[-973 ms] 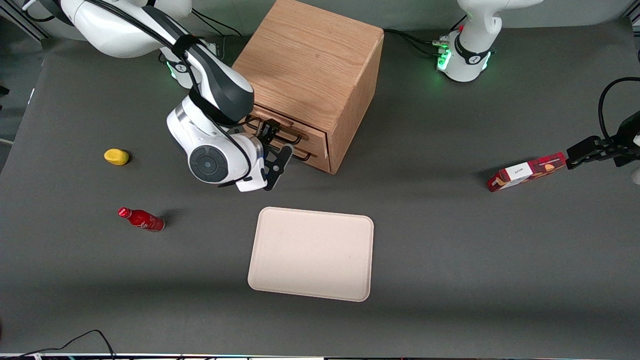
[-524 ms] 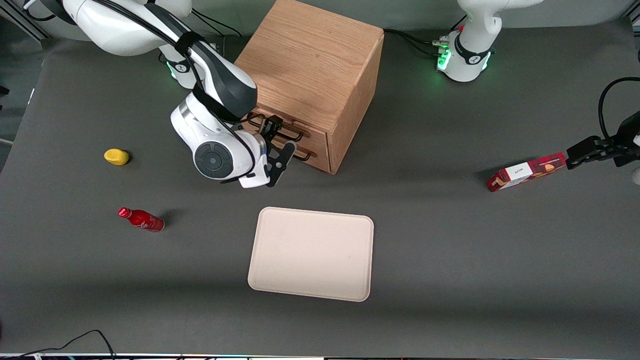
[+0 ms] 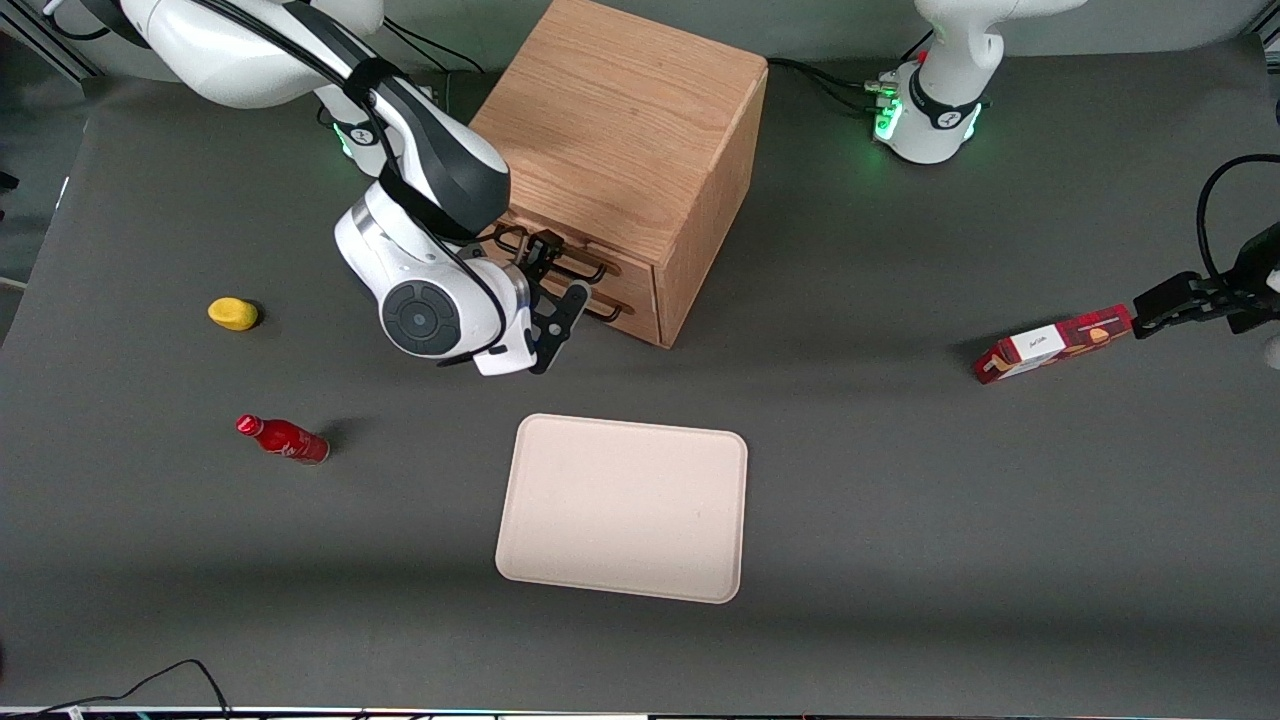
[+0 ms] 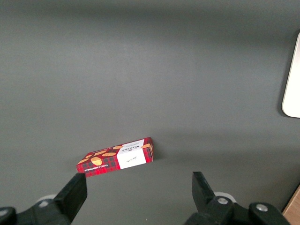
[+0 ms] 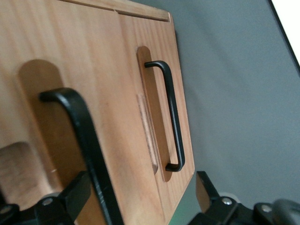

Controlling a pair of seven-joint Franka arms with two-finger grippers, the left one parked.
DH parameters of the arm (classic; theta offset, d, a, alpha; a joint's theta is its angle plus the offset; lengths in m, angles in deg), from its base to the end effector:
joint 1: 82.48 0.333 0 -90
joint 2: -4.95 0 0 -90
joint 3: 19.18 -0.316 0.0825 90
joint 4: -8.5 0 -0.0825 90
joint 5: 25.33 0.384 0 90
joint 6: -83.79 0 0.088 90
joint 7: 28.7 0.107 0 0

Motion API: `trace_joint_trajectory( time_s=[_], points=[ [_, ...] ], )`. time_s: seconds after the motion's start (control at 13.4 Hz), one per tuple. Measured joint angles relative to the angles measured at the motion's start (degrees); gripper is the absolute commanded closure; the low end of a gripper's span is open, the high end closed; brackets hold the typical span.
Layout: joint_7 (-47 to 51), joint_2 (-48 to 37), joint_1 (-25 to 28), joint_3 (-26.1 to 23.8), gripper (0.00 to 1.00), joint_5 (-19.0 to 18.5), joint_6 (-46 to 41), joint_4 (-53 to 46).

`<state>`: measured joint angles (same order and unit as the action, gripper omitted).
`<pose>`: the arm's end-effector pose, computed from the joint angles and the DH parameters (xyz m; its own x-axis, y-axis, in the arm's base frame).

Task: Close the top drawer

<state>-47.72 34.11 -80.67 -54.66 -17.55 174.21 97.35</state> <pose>0.5245 0.3510 0.3809 0.5164 0.8269 -0.2225 0.6682 -0.5516 -0.4992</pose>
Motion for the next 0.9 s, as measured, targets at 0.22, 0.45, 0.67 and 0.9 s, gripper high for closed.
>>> trace_joint_trajectory(
  time_s=[0.22,0.45,0.67,0.9],
  points=[
    [0.19,-0.4,-0.07,0.01,0.0,0.48,-1.73,-1.65],
    [0.55,-0.61,-0.24,0.6,0.0,0.53,-4.07,-4.58],
    [3.53,-1.69,-0.75,3.09,0.0,0.54,-5.29,-9.04],
    [8.51,-5.66,-1.27,8.3,0.0,0.52,-5.42,-11.05]
  ],
)
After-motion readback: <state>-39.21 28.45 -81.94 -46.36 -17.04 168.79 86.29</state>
